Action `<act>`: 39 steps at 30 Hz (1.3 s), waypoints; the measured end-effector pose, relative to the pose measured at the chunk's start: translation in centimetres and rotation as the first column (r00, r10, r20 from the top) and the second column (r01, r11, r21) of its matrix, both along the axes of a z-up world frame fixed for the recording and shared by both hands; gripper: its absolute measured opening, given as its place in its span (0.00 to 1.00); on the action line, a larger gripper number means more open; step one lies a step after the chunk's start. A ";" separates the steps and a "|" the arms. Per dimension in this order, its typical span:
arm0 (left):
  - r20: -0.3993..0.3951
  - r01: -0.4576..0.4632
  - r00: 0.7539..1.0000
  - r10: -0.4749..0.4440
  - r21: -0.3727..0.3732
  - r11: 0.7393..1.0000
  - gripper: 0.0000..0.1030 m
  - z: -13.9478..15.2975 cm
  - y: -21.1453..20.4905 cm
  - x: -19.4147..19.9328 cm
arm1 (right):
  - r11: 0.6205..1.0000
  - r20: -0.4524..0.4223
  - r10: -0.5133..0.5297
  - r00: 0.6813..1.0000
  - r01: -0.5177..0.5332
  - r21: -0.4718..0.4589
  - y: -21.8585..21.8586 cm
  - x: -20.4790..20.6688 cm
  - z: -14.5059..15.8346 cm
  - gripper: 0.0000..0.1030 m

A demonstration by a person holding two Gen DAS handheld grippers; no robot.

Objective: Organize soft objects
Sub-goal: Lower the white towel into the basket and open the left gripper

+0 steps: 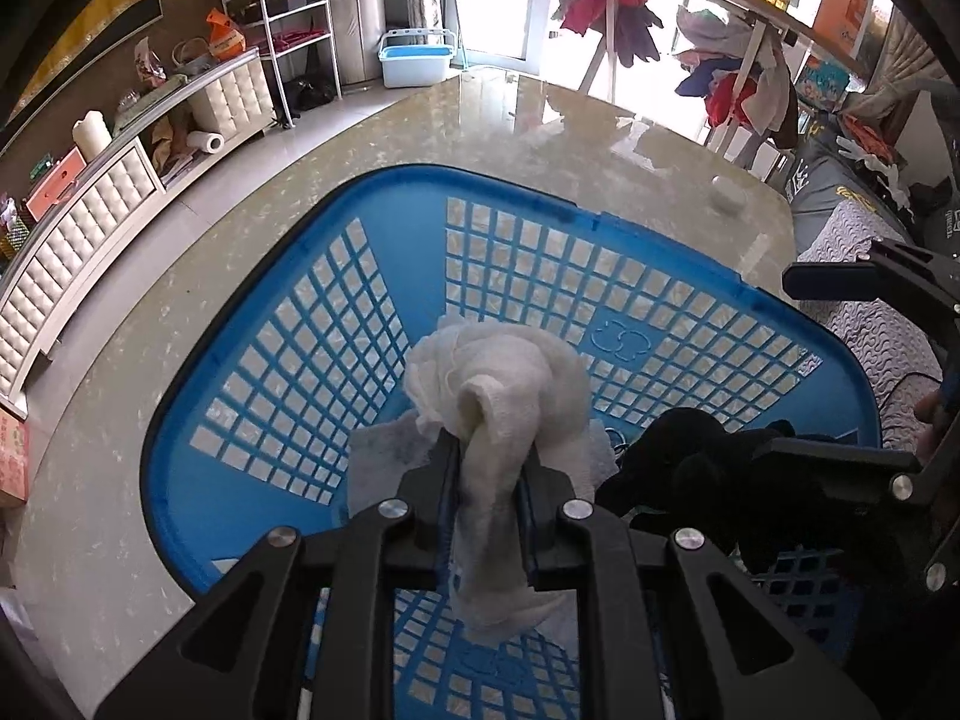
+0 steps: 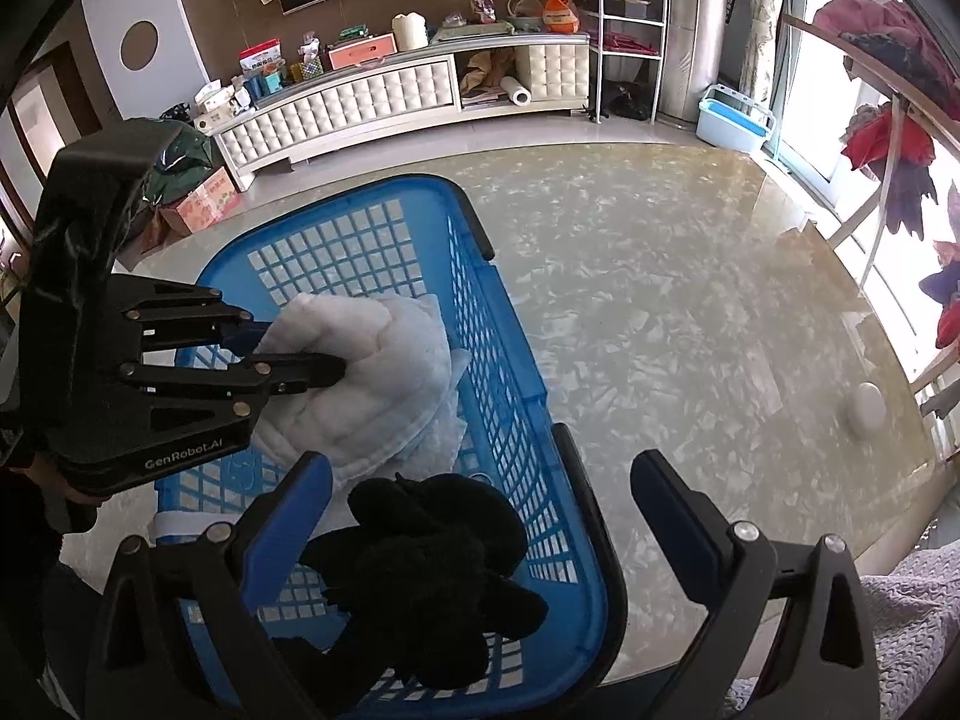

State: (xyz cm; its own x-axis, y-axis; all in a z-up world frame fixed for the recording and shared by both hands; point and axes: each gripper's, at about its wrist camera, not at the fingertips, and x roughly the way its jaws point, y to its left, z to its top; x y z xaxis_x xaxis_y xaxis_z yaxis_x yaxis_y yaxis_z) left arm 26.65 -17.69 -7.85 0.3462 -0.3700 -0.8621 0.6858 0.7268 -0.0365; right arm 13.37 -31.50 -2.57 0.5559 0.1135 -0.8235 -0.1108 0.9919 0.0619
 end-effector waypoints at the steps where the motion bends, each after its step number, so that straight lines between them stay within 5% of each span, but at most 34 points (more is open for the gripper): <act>1: 0.000 -0.002 1.000 0.002 0.001 1.000 0.15 0.0 0.0 0.0 | 1.000 -0.001 0.000 1.000 0.000 0.000 0.0 0.0 0.0 0.97; 10: 0.009 -0.008 1.000 0.008 -0.004 1.000 0.33 0.5 0.1 -0.1 | 1.000 -0.007 0.003 1.000 -0.003 0.010 -0.2 0.0 -0.1 0.97; 14: 0.024 -0.020 1.000 0.020 -0.005 1.000 0.70 1.4 0.5 -0.5 | 1.000 -0.005 0.009 1.000 -0.009 0.015 -0.1 -0.2 0.1 0.97; 18: 0.038 -0.027 0.999 0.028 -0.011 1.000 0.83 2.6 1.1 -1.1 | 0.999 -0.001 0.020 1.000 -0.020 0.028 0.2 -0.6 0.6 0.97; 31: 0.120 -0.168 0.977 0.175 -0.072 0.983 0.90 6.2 5.2 -5.1 | 0.998 0.055 0.052 0.997 -0.054 0.039 1.7 -2.7 3.0 0.97; 36: 0.188 -0.232 0.944 0.273 -0.211 0.950 0.97 8.3 8.0 -8.1 | 0.997 0.082 0.063 0.995 -0.065 0.029 2.6 -3.6 4.0 0.97; 39: 0.228 -0.280 0.915 0.332 -0.232 0.931 1.00 9.2 9.4 -9.9 | 0.997 0.097 0.078 0.992 -0.080 0.022 3.5 -4.1 4.3 0.97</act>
